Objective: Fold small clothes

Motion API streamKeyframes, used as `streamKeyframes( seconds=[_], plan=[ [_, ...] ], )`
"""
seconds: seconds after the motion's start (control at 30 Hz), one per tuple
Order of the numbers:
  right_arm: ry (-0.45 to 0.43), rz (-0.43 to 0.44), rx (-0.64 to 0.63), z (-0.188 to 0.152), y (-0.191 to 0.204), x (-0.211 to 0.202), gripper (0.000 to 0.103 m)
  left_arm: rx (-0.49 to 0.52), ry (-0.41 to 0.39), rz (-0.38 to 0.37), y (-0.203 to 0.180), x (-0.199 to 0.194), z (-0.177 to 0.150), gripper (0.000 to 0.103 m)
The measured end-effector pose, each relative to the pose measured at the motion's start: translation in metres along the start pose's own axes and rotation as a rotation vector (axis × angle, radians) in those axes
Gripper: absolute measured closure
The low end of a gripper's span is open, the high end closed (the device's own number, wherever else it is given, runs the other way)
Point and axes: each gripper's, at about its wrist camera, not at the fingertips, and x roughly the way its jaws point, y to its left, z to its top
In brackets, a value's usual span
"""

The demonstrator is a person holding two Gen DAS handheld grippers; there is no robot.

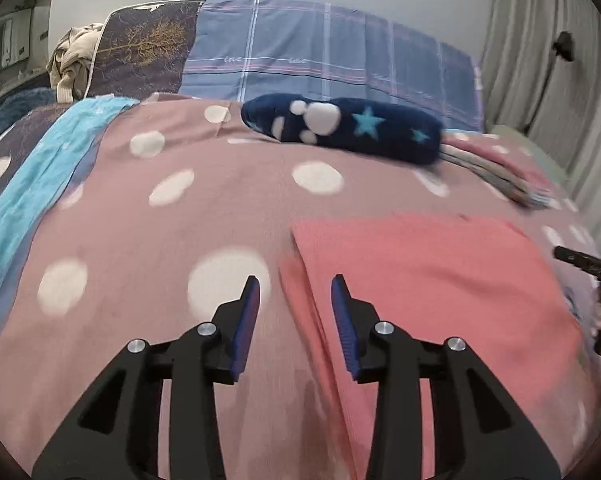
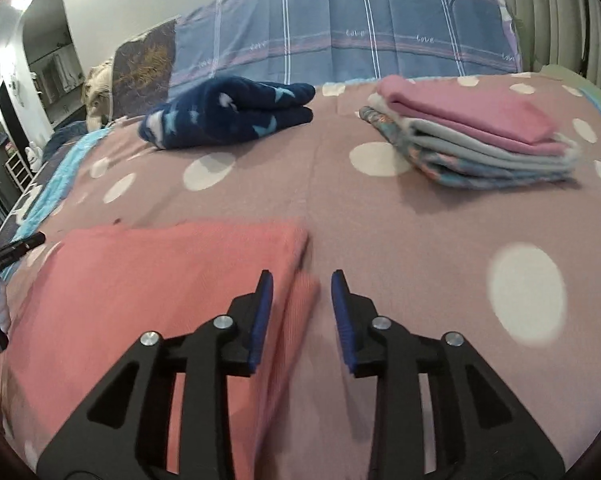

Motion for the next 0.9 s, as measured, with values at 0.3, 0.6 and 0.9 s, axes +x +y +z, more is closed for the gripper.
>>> streamKeyframes(
  seconds=[0.3,0.6,0.9],
  plan=[
    [0.081,0.105,0.036,-0.102,0.022,-0.062,0.064,-0.096,0.128,-0.204,-0.009,-0.036,-0.092,0.065],
    [0.055,0.12,-0.01,-0.127,0.05,-0.096,0.056,-0.049,0.096,-0.129,-0.016,-0.055,-0.074,0.103],
    [0.05,0.117,0.066,-0.139,0.035,-0.097,0.055,-0.02,0.141,0.019,-0.032,-0.049,-0.087,0.103]
  ],
)
